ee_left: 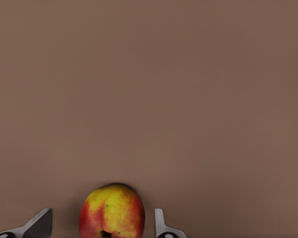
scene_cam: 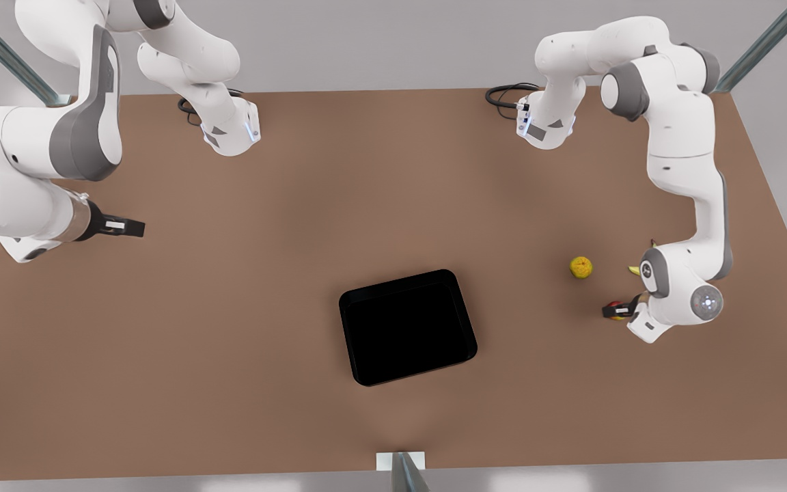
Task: Place the storage box in the middle with the right arm, and place the apple in the storage box with the left arm
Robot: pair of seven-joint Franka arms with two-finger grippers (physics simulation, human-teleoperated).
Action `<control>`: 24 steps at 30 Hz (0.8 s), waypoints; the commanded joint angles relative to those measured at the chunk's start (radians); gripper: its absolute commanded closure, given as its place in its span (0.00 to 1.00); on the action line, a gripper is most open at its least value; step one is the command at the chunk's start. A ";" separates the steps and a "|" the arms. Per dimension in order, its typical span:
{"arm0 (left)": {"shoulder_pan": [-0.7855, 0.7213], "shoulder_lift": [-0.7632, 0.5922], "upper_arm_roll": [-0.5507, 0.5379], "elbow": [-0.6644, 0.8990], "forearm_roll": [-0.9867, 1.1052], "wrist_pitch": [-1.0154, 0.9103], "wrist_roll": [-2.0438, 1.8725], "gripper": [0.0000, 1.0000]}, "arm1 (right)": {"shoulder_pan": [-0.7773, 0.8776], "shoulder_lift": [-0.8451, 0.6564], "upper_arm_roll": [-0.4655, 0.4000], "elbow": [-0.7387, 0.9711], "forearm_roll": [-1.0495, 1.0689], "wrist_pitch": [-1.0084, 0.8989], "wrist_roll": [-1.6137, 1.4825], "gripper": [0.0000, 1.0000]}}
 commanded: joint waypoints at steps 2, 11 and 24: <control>-0.001 0.008 0.000 -0.002 0.001 0.001 0.030 0.00 | 0.000 0.000 0.000 0.001 0.003 -0.011 -0.003 0.00; -0.004 0.005 0.000 -0.004 0.001 -0.006 0.013 0.46 | -0.005 0.011 0.000 0.005 0.013 -0.011 -0.004 0.00; -0.642 0.077 -0.103 0.426 -0.042 -0.169 -1.096 0.46 | -0.005 0.011 -0.002 0.005 0.016 -0.011 -0.004 0.00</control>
